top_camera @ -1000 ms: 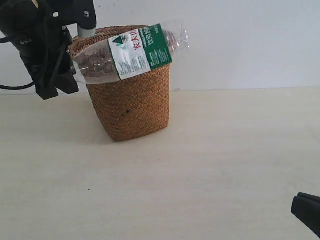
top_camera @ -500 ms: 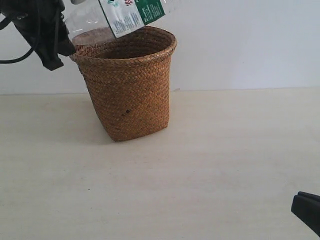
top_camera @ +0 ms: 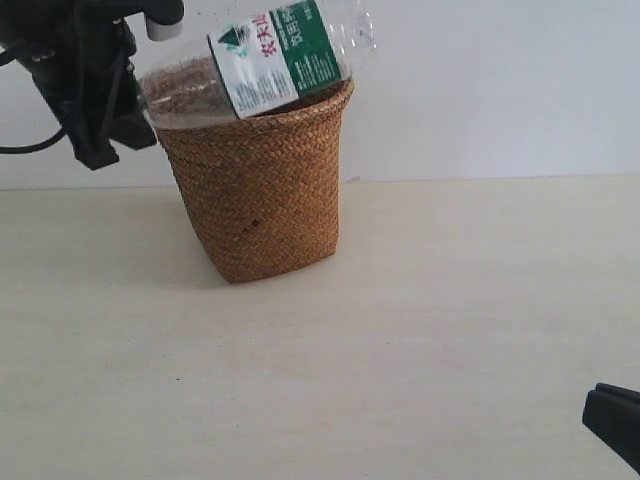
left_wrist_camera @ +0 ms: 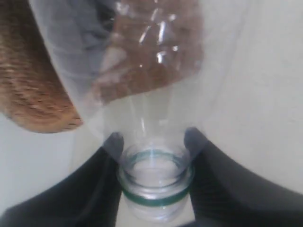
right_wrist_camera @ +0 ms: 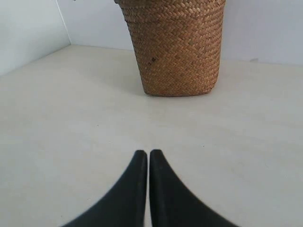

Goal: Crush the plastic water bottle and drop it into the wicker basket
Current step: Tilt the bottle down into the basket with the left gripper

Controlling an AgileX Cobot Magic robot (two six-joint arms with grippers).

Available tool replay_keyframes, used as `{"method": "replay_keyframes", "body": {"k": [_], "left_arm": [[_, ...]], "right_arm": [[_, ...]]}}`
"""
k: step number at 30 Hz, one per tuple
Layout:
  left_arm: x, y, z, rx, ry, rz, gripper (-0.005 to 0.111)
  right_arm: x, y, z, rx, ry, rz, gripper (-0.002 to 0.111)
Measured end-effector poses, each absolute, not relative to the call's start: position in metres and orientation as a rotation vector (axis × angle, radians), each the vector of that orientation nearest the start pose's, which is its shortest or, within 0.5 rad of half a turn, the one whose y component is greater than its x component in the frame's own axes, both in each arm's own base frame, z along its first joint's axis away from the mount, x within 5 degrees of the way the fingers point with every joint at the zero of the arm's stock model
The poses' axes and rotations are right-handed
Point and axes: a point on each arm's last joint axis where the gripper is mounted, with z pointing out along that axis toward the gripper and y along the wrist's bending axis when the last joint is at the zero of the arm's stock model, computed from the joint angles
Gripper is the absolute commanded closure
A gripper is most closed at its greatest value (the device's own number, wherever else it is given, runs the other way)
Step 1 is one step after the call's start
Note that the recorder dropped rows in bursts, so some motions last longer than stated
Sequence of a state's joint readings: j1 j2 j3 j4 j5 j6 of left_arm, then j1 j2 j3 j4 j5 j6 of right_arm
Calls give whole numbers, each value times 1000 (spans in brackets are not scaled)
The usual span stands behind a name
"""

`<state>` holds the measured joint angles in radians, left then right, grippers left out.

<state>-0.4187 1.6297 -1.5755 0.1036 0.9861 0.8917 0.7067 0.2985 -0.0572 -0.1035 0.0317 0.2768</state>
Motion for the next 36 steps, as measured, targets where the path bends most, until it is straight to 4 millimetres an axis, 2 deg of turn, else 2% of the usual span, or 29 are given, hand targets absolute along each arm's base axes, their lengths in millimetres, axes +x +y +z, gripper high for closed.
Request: {"method": "replay_keyframes", "body": {"k": [3, 6, 12, 15, 18, 22, 26, 31, 36], "left_arm": [[339, -136, 365, 1540, 1907, 413, 103], [343, -130, 363, 1529, 1924, 424, 103], [343, -127, 334, 1613, 2139, 268, 103], [345, -131, 327, 1618, 2158, 212, 103], [349, -133, 328, 1592, 2113, 229, 103], [360, -129, 335, 1503, 2040, 370, 103], [361, -127, 339, 1451, 2068, 395, 103], [338, -130, 328, 1567, 2277, 144, 103], [327, -145, 327, 1549, 2304, -148, 103]], "right_arm": [[63, 53, 209, -472, 1737, 634, 108], [63, 53, 209, -472, 1737, 634, 108], [63, 53, 209, -472, 1737, 634, 108], [63, 53, 209, -472, 1737, 634, 108], [63, 53, 209, -472, 1737, 634, 108], [63, 53, 209, -472, 1737, 634, 108], [63, 53, 209, -472, 1737, 634, 108], [63, 53, 209, -472, 1737, 634, 108], [63, 53, 209, -471, 1738, 635, 108]]}}
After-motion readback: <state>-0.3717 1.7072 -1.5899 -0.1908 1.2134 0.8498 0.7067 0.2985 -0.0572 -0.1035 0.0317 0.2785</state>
